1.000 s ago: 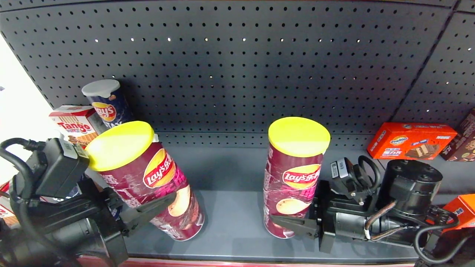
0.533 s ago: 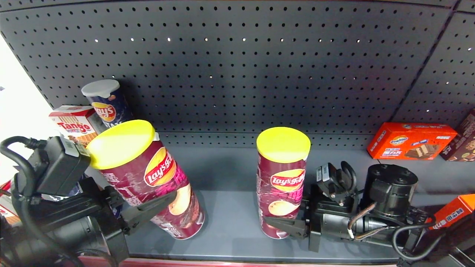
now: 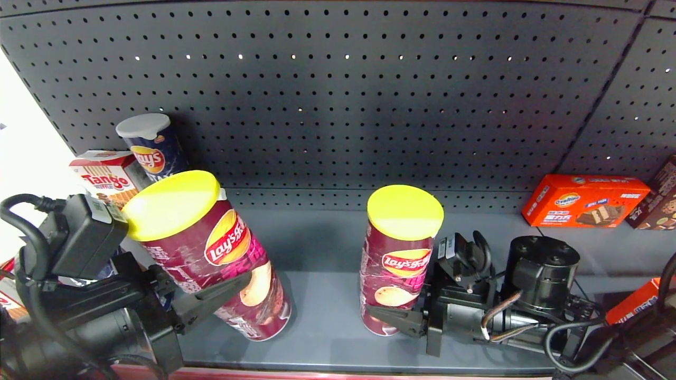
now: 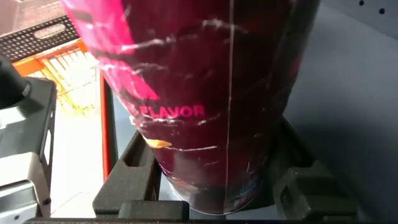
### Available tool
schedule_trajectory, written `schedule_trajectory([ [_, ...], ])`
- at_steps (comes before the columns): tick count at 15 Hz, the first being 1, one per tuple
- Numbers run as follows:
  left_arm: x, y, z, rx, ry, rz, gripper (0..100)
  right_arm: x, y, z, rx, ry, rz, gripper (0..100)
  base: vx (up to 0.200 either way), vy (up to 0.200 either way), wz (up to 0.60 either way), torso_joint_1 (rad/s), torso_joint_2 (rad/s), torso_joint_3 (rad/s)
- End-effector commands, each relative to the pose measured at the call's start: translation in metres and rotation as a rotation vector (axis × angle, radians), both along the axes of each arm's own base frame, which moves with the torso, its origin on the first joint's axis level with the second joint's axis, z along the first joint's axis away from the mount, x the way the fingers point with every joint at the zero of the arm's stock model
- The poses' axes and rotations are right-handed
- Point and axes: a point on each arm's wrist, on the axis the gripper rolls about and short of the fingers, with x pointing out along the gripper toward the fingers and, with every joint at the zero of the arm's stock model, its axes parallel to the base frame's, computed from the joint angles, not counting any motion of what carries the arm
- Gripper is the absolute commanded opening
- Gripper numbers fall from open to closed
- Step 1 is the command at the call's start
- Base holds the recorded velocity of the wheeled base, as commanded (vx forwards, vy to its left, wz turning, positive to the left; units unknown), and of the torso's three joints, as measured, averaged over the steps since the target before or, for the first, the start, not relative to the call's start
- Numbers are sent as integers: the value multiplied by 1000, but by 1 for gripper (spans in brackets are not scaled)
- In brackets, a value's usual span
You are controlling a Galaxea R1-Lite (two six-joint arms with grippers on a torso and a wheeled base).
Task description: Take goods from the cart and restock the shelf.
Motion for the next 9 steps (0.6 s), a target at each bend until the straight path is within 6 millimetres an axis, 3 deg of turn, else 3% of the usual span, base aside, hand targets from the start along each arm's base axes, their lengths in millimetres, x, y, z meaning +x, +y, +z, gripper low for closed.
schedule_trajectory([
  [1, 0, 0, 0, 1, 1, 0, 0, -4, 2, -1, -7, 6, 10, 0, 0, 0, 0, 0, 0, 0],
  [2, 0, 0, 0, 0, -1, 0, 0, -5, 2, -1, -3, -2, 10, 100, 0, 0, 0, 0, 0, 0],
  [5, -1, 0, -2, 3, 5, 0, 0, -12, -3, 5, 9, -21, -14, 100, 0, 0, 0, 0, 0, 0],
  [8, -1, 0, -3, 6, 10, -2, 0, -32, -25, 19, 26, -42, -33, 100, 0, 0, 0, 0, 0, 0],
  [9, -1, 0, -2, 4, 8, -2, 0, -42, -40, 26, 37, -57, -59, 100, 0, 0, 0, 0, 0, 0],
])
